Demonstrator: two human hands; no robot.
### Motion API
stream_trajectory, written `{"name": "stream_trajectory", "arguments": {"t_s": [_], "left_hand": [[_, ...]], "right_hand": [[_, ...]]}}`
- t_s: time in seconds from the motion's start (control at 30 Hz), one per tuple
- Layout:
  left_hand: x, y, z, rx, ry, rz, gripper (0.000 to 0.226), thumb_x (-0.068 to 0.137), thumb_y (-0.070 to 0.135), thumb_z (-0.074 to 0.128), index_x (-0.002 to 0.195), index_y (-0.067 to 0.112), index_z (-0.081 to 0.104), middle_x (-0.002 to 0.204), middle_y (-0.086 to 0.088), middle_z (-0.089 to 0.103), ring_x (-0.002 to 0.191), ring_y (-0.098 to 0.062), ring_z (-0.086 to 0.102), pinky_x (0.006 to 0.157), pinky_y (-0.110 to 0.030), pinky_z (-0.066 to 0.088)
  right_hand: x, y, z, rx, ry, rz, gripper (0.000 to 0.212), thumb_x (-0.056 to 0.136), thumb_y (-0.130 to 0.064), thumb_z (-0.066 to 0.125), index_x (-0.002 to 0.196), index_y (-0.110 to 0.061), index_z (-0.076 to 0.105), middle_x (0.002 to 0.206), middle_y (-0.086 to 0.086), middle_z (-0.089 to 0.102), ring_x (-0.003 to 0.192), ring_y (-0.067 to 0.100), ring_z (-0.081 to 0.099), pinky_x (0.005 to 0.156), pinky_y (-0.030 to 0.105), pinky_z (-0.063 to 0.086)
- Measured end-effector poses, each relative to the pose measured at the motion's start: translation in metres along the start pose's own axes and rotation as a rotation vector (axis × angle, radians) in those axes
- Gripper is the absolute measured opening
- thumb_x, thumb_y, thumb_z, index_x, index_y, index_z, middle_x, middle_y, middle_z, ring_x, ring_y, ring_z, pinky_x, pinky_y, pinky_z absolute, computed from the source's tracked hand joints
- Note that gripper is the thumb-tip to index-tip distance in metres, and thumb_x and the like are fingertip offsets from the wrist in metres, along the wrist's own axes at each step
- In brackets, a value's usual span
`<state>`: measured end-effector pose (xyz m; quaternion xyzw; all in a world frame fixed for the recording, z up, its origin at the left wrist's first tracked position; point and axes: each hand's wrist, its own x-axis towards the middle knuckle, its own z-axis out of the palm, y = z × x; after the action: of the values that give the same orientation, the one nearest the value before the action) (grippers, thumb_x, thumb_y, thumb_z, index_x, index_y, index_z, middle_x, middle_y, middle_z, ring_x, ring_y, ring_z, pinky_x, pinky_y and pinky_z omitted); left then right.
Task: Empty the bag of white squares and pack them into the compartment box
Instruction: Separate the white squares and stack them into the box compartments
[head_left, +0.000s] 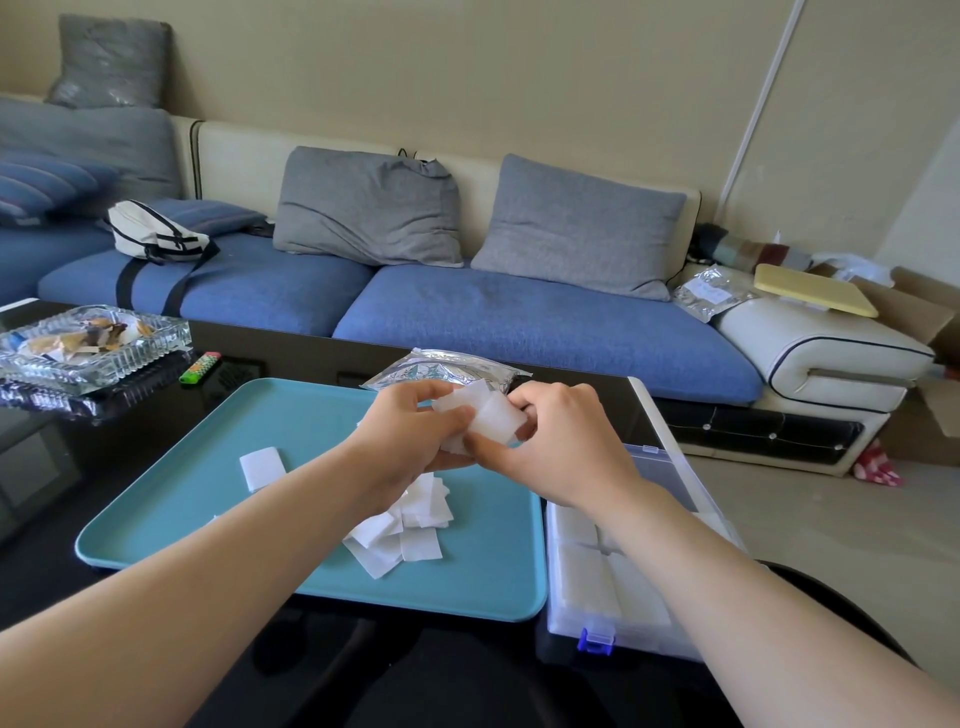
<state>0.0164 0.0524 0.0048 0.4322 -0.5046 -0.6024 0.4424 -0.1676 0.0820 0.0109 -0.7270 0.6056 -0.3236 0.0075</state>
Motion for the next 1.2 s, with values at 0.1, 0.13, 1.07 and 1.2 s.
{"name": "stream_trajectory", "arguments": {"t_s": [0.1,0.13,1.07,1.2], "left_hand": [[0.001,-0.001,-0.001,0.010,0.006,-0.006,0.018,0.099,0.007,0.068,0.117,0.004,0.070,0.117,-0.025,0.071,0.096,-0.036,0.077,0.078,-0.044,0.065],[0.001,-0.001,-0.001,0.017,0.004,-0.007,0.018,0.100,0.009,0.069,0.117,0.005,0.071,0.118,-0.025,0.071,0.098,-0.037,0.076,0.079,-0.044,0.065],[-0.002,0.003,0.002,0.022,0.002,0.044,0.018,0.103,0.005,0.063,0.119,0.003,0.069,0.118,-0.026,0.070,0.104,-0.038,0.074,0.081,-0.044,0.065],[-0.004,0.002,0.004,0.012,-0.001,0.047,0.020,0.101,0.003,0.065,0.120,0.003,0.068,0.114,-0.023,0.073,0.101,-0.036,0.076,0.081,-0.043,0.065]], "right_hand": [[0.000,-0.001,-0.001,0.112,0.004,0.031,0.049,0.068,-0.065,0.084,0.092,-0.025,0.071,0.075,-0.008,0.067,0.075,0.010,0.063,0.068,0.033,0.056],[0.000,-0.002,-0.001,0.152,-0.015,0.040,0.048,0.068,-0.061,0.089,0.098,-0.028,0.072,0.078,-0.009,0.068,0.073,0.008,0.063,0.069,0.031,0.056],[0.001,-0.010,-0.002,0.397,0.064,0.263,0.014,0.101,-0.018,0.072,0.098,-0.010,0.082,0.073,0.001,0.078,0.055,0.014,0.074,0.059,0.037,0.065],[0.000,-0.013,0.006,0.382,0.085,0.365,0.022,0.103,-0.023,0.066,0.088,-0.013,0.079,0.073,0.003,0.077,0.060,0.013,0.073,0.068,0.043,0.064]]}}
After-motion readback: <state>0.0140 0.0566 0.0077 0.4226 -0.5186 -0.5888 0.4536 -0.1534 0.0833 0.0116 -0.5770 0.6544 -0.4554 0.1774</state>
